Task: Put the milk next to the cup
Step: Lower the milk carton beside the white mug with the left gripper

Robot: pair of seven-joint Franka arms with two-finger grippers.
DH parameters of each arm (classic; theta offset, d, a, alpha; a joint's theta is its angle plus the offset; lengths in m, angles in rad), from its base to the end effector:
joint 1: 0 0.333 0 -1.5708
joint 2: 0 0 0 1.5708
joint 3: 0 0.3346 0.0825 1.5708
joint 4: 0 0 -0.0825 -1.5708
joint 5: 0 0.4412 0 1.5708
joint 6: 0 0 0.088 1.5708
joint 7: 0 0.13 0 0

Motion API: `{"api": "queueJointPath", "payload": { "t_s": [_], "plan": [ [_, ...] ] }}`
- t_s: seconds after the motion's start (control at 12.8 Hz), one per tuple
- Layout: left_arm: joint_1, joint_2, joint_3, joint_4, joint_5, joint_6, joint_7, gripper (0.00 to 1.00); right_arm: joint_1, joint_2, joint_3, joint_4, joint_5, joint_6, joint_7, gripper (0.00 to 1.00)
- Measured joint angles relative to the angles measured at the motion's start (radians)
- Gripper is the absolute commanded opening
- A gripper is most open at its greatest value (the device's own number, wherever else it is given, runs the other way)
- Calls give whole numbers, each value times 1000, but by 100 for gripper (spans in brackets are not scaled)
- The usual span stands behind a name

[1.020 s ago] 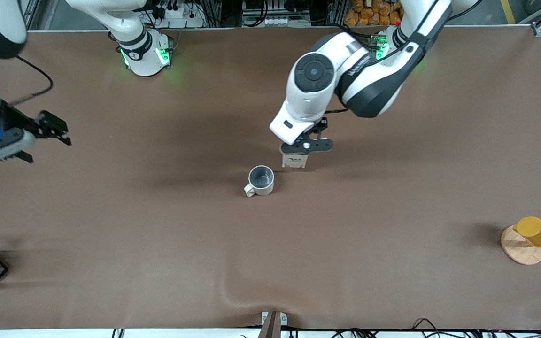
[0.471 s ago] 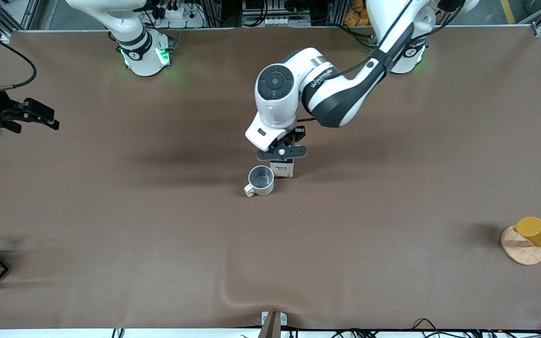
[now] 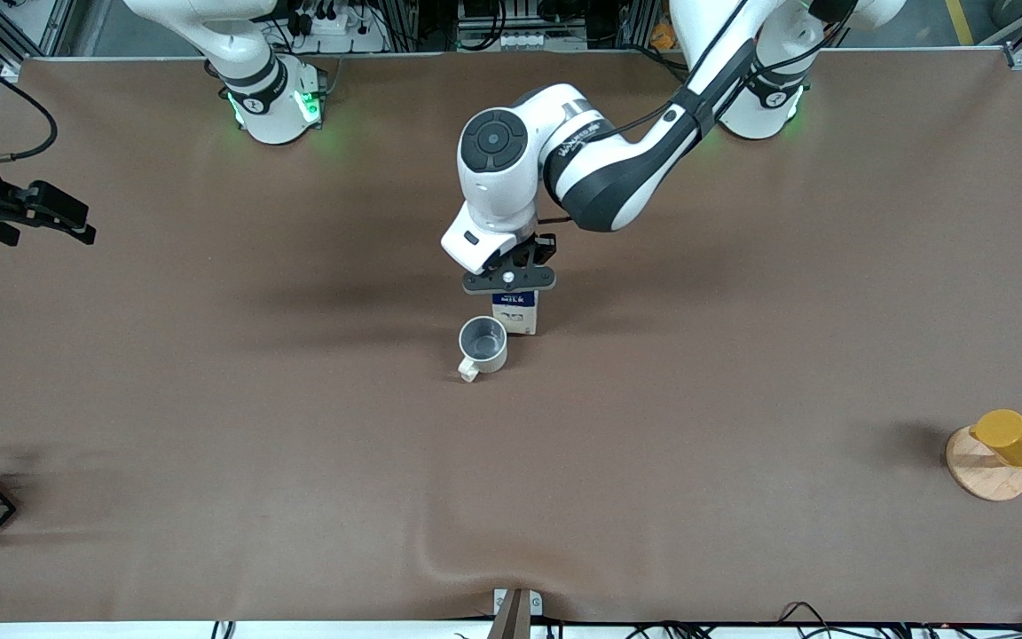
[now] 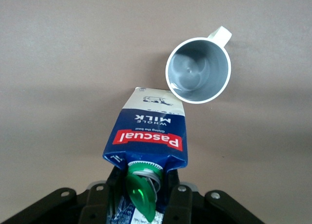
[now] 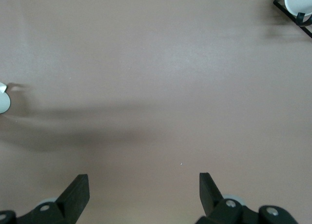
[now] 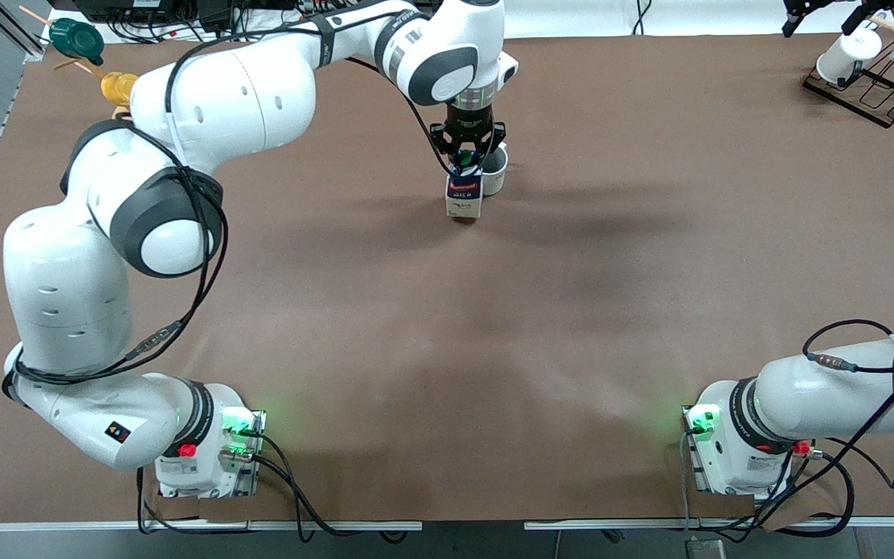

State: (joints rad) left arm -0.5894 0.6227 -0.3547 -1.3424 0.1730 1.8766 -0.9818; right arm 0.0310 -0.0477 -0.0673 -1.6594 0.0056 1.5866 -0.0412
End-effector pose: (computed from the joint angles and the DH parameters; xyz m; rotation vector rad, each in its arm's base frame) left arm 0.5100 -0.5875 0.3471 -3.1218 -0.0588 0.0992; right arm 0.5950 -0.0217 0.6033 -3.1316 -0.0076 0.0389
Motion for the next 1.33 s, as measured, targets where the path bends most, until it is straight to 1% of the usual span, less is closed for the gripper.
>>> {"api": "queueJointPath", "payload": {
  "t_s": [0.24,0.47,0.86,1.18,1.25,1.33],
  "plan": [
    [-21,14,0,0,0,5,-32,39,0,-1,-1,1,5,-2,30,100],
    [-43,31,1,1,0,39,-64,39,0,-10,-4,1,17,-9,59,100],
    [-49,35,1,6,-1,59,-91,38,0,-19,-7,5,17,-13,46,100],
    [-49,39,1,10,-29,66,-119,38,0,-19,-8,26,17,-14,11,100],
    [-49,40,1,11,-30,66,-119,40,0,-19,-8,26,17,-15,11,100],
    [-49,40,1,12,-31,66,-119,53,0,-19,-8,26,17,-18,11,100]
  ]
}}
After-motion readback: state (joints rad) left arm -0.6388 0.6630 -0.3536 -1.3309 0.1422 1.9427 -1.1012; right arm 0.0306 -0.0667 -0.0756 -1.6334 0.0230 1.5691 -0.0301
